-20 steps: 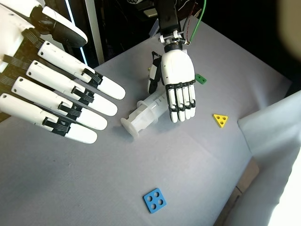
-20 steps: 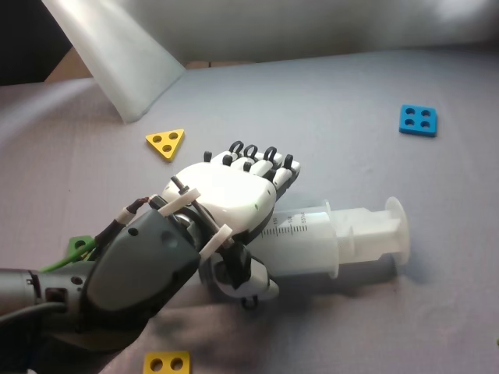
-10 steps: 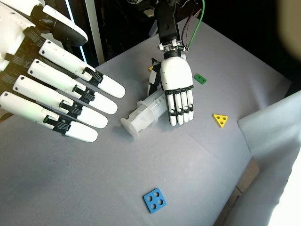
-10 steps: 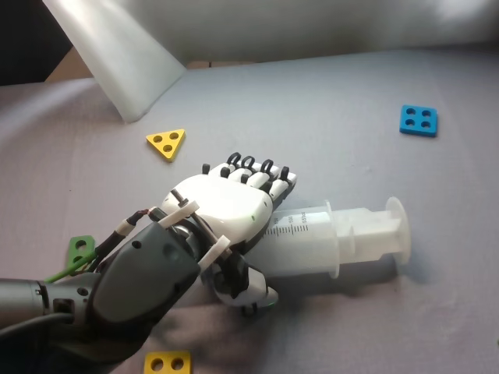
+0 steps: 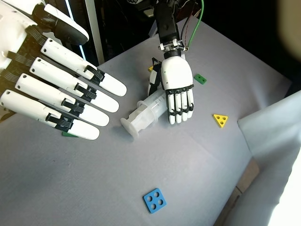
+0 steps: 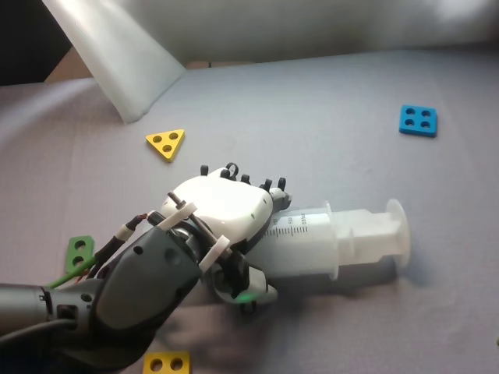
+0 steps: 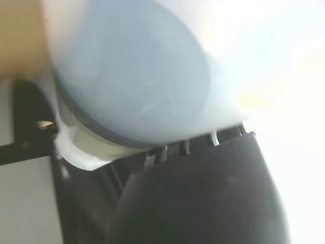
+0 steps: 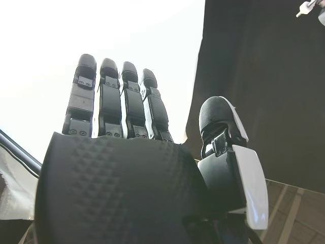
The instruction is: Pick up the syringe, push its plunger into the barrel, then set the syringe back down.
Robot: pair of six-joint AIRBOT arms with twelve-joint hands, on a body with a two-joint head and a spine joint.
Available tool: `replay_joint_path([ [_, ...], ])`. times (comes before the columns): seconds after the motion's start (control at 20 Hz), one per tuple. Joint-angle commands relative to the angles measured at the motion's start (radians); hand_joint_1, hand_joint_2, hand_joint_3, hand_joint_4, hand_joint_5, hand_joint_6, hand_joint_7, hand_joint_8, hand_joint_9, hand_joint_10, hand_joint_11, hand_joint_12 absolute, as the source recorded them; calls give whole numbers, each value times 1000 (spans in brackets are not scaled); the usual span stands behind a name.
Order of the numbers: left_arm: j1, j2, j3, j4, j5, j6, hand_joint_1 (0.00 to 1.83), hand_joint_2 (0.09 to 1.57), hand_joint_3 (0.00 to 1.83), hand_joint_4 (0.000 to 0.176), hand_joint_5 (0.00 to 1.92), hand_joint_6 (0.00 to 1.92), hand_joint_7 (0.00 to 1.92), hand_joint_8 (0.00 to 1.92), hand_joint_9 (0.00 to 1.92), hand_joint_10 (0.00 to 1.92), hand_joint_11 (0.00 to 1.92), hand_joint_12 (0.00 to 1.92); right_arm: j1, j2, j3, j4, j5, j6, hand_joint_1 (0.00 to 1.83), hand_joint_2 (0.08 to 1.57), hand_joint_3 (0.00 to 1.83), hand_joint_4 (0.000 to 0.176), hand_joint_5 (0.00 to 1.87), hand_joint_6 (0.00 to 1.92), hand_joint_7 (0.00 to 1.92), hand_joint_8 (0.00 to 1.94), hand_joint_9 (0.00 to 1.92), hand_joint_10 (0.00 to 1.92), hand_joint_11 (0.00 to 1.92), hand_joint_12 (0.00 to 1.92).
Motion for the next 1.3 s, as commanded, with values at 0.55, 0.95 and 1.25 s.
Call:
replay_joint_path([
  [0.55,-31,7,-9,59,-37,-13,1328,1258,1,0,668,1316,692,1524,657,1567,453,1397,5,39,-31,15,28,11,0,1369,0,0,173,1,161,1,98,1,0,216],
  [0.95,-134,73,-47,39,-6,-29,1325,1258,0,0,708,1327,679,1502,632,1591,447,1460,2,58,-34,15,-80,356,0,1357,0,0,162,1,155,0,107,1,0,256],
  [1.25,-241,126,-57,-21,63,6,1329,1255,1,0,719,1300,675,1519,637,1594,465,1513,-2,74,-51,15,-150,602,0,1359,0,0,138,0,138,0,106,1,0,261],
])
